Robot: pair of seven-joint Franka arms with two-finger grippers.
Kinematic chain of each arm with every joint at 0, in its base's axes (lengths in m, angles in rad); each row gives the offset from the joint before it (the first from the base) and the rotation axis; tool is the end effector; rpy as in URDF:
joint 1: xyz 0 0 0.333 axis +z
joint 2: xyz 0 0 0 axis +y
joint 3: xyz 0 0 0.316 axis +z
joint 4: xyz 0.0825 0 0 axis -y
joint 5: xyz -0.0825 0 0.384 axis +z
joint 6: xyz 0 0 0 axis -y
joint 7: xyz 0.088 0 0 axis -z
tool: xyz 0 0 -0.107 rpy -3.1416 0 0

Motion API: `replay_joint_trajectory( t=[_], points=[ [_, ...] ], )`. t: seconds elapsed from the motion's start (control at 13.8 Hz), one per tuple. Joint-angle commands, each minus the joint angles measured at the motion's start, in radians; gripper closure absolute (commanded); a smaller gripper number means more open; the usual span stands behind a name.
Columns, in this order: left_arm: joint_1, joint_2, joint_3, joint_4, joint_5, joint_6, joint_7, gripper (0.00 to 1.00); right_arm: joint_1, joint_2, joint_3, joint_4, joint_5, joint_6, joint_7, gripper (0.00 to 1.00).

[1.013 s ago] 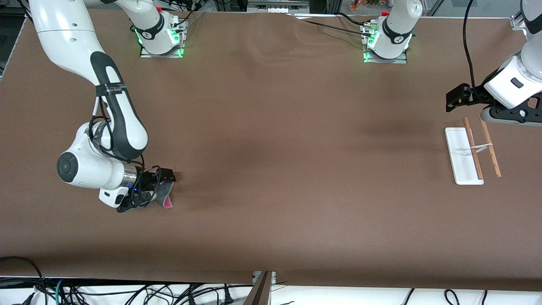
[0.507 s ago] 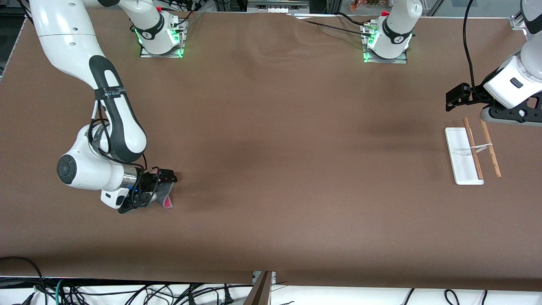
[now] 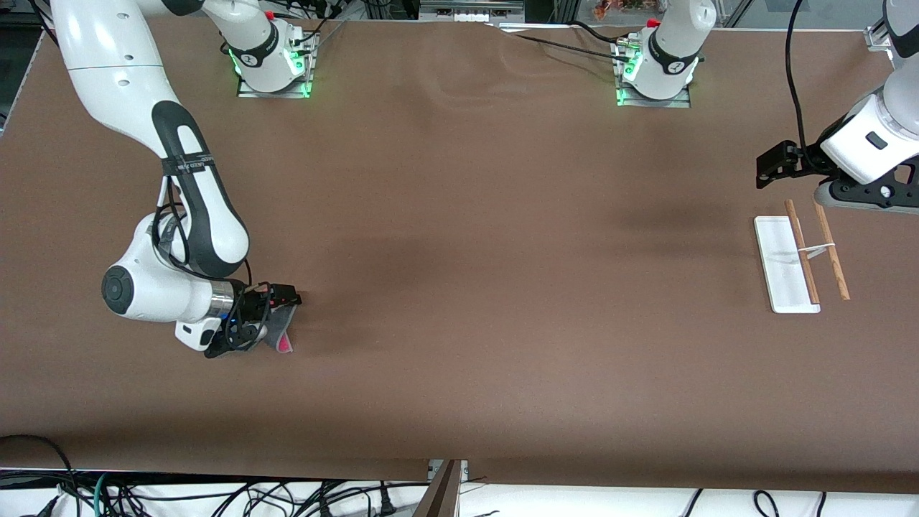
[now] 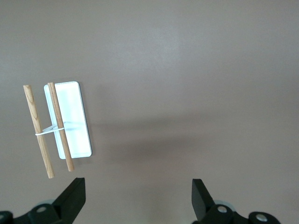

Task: Pass towel and hang on rack
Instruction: 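Close the right gripper on the grey towel's pink-edged corner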

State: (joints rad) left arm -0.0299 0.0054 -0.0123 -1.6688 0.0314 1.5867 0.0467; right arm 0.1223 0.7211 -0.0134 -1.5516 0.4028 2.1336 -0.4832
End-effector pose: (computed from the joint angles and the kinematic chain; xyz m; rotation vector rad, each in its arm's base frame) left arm 0.5526 -0.0200 0.5767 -3.1043 0.1410 0.1362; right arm 0.6855 0.0934 0.2153 -2.7605 -0.4941 0.1065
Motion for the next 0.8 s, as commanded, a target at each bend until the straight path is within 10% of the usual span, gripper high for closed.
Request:
replay_joint_trajectory(
  t=[0.0, 0.14, 0.36, 0.72],
  points=[
    [-0.004, 0.016, 0.005, 0.037, 0.013, -0.028, 0.004, 0.0, -0.009, -0.009, 0.007, -0.034, 0.027, -0.009, -0.017, 0.0],
    [-0.004, 0.016, 0.005, 0.037, 0.013, -0.03, 0.004, 0.0, -0.009, -0.012, 0.007, -0.048, 0.027, -0.012, -0.015, 0.11],
    [-0.004, 0.016, 0.005, 0.037, 0.013, -0.028, 0.004, 0.0, -0.018, -0.015, 0.007, -0.07, 0.027, -0.032, -0.031, 1.0],
    [-0.004, 0.016, 0.005, 0.037, 0.013, -0.03, 0.004, 0.0, -0.032, -0.022, 0.004, -0.056, 0.024, -0.064, -0.017, 1.0]
  ],
)
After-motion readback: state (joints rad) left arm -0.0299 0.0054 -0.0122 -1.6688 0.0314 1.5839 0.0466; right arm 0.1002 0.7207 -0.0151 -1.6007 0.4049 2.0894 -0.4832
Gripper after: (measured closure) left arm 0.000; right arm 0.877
